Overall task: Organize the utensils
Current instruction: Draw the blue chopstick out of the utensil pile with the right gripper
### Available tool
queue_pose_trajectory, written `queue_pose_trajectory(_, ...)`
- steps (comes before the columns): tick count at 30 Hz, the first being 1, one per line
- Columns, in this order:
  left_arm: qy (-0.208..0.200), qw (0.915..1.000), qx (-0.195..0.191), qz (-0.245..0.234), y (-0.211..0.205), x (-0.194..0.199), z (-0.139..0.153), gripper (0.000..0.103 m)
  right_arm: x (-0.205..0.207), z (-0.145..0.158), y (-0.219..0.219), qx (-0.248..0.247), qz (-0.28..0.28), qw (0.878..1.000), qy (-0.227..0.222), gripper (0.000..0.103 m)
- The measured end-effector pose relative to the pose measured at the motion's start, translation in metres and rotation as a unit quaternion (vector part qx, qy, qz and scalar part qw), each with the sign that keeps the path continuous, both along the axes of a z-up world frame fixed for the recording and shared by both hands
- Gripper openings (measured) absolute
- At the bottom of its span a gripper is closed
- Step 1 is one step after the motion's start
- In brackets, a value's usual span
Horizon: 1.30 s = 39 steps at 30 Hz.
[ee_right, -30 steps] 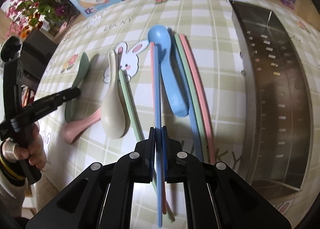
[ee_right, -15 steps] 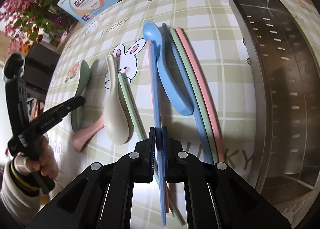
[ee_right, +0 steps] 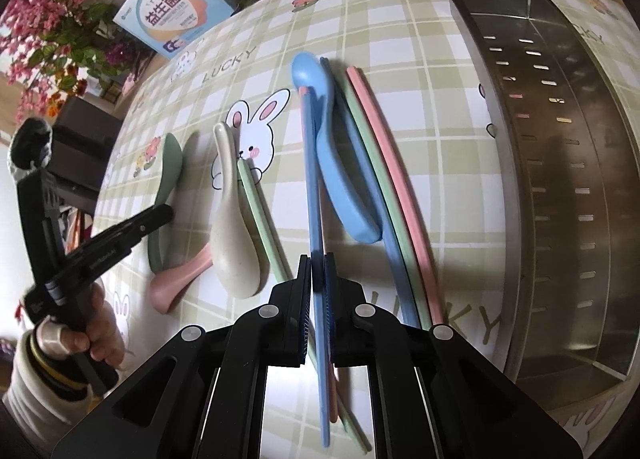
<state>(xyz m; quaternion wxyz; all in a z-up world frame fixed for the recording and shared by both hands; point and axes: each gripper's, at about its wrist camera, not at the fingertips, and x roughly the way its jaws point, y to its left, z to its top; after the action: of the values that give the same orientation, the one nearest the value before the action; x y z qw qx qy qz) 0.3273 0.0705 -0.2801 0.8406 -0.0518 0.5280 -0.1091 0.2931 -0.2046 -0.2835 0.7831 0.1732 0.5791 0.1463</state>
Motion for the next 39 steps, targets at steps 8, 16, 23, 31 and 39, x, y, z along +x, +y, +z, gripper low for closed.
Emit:
queue_pose_trajectory(8, 0.0, 1.0, 0.0, 0.001, 0.0, 0.0, 0.0, 0.013, 0.003, -0.001, 0.002, -0.017, 0.008, 1.0, -0.005, 0.007)
queue_pose_trajectory(16, 0.0, 1.0, 0.0, 0.001, 0.001, 0.001, -0.001, 0.013, 0.019, 0.001, 0.008, -0.038, 0.01, 0.999, -0.011, 0.007)
queue_pose_trajectory(23, -0.001, 1.0, -0.001, 0.002, 0.001, 0.001, -0.001, 0.013, 0.038, 0.001, 0.021, -0.063, 0.016, 0.998, -0.016, 0.008)
queue_pose_trajectory(31, -0.004, 1.0, 0.0, 0.002, -0.001, 0.0, 0.0, 0.013, 0.028, 0.015, 0.019, -0.036, -0.001, 0.999, -0.037, 0.006)
queue_pose_trajectory(39, 0.003, 0.9997, -0.021, 0.014, 0.004, 0.002, 0.0, 0.011, 0.012, 0.024, 0.01, -0.004, -0.009, 0.999, -0.05, 0.006)
